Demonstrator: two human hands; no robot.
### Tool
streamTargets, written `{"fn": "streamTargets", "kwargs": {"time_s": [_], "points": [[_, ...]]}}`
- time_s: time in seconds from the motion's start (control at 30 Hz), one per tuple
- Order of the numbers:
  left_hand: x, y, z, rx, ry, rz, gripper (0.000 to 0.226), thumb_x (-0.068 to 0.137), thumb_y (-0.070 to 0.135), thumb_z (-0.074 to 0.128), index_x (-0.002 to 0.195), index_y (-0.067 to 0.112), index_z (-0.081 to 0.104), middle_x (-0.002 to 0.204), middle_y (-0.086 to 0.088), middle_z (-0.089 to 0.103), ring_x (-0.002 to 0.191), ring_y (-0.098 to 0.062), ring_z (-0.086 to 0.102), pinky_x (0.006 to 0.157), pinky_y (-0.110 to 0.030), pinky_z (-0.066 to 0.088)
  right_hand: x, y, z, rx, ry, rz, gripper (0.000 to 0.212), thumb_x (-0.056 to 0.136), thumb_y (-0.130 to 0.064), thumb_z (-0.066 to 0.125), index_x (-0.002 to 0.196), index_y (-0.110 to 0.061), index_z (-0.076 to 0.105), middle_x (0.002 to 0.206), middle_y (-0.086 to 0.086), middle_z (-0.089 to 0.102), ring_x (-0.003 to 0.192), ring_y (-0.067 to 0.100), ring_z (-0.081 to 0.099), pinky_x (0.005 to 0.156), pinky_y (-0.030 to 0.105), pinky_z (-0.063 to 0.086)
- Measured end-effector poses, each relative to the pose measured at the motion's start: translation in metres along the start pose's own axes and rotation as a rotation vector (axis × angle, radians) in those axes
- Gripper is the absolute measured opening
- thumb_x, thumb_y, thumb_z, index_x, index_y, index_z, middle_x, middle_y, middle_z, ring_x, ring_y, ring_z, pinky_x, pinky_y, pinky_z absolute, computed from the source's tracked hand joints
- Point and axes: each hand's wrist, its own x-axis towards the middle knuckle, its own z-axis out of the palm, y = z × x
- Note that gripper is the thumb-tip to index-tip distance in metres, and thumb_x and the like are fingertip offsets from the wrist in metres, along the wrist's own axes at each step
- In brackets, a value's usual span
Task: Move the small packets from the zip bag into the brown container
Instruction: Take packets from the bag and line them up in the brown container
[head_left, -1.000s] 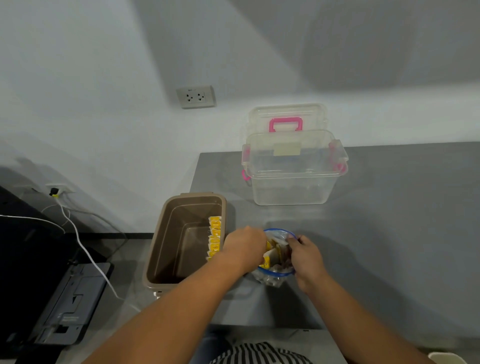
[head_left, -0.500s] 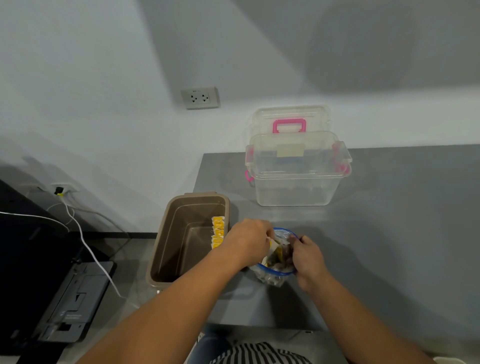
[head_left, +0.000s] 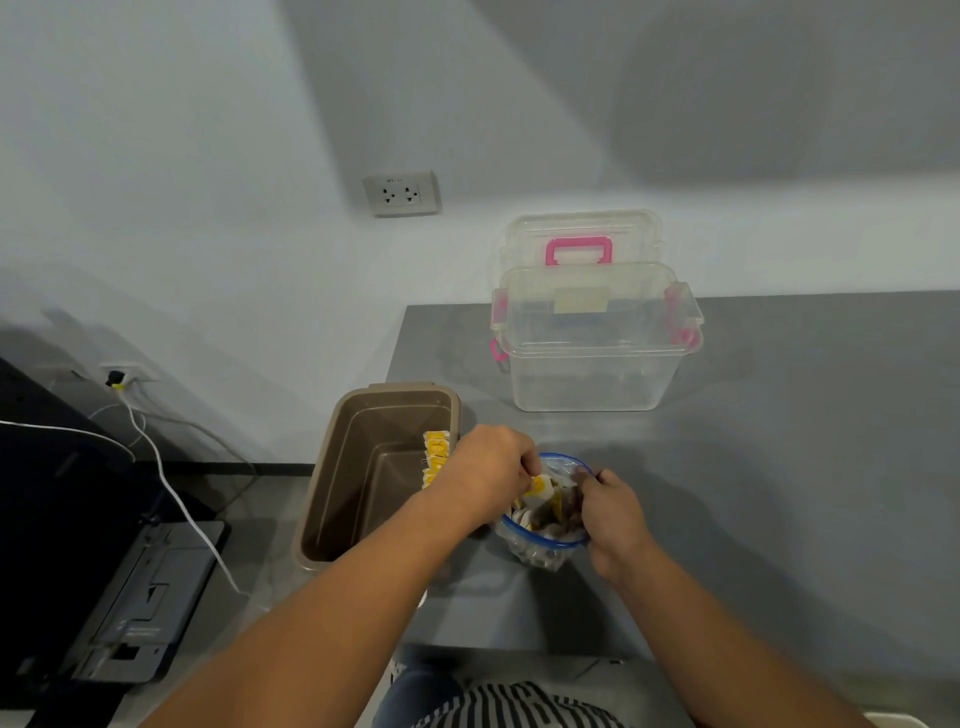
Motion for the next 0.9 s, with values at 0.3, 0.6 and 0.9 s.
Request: {"fn": "streamTargets", "kwargs": {"time_s": [0.3,0.6,0.9], "points": [[-0.021,-0.017,-0.056,-0.094,0.174,0.019,0.009,0.092,0.020,0.069,0.097,0.024,0.074,0.085,0.012,0.067,0.079,-0.003,0.063,0.073,-0.015,0.049,0.001,-0.001,0.005,0.013,-0.016,0.025,0.022,0.107,-0.023,0.049,0.100,-0.008,0.063,0.098,0.012,0.072,0.091,0.026,0.071,0.078,0.040,0.061],[-0.052,-0.065,-0.113,0.013,0.311,-0.064,0.005,0.088,0.024,0.074,0.092,0.027,0.076,0.080,0.008,0.070,0.075,-0.009,0.065,0.069,-0.027,0.053,0.005,-0.003,0.012,0.034,-0.016,0.049,0.021,0.104,-0.018,0.051,0.102,-0.002,0.063,0.101,0.024,0.071,0.089,0.033,0.072,0.070,0.039,0.060],[-0.053,-0.096,-0.078,0.262,-0.085,-0.120,0.009,0.085,0.022,0.074,0.077,0.022,0.073,0.071,0.013,0.067,0.070,-0.004,0.063,0.063,-0.015,0.042,0.005,-0.007,0.016,0.029,-0.024,0.048,0.021,0.105,-0.020,0.049,0.099,-0.006,0.064,0.098,0.017,0.072,0.087,0.030,0.072,0.066,0.034,0.055]]}}
